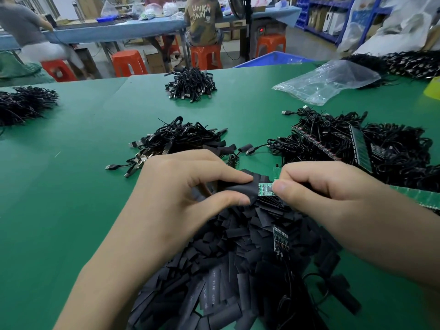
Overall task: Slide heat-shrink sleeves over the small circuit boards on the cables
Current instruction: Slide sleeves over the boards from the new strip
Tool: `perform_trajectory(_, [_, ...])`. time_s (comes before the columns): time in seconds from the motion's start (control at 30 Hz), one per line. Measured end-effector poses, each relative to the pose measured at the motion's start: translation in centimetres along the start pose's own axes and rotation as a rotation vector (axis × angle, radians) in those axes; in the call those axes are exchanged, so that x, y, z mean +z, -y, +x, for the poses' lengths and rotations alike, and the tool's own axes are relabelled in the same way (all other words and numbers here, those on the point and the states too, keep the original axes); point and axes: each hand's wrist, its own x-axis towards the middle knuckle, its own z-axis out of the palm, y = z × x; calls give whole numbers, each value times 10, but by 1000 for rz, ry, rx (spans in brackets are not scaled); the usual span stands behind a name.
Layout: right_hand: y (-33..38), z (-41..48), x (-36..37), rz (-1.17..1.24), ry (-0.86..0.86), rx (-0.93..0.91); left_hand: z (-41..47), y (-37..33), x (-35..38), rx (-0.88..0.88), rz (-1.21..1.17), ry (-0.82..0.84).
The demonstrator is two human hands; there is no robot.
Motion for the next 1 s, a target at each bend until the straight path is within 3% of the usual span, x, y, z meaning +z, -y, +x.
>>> perform_trajectory(0.3, [-6, 1, 1, 69, 52, 61, 0, -2, 0, 27, 23, 47])
perform_trajectory(0.57, [-2, 2, 2, 80, 46, 55, -2, 2, 0, -134, -155, 77])
perform_trajectory(0.77, [-3, 2, 2, 221, 76, 110, -2, -2, 4, -114, -192, -16])
perform_trajectory(1.0, [-7, 3, 0, 69, 51, 26, -1, -3, 10, -32, 8, -69])
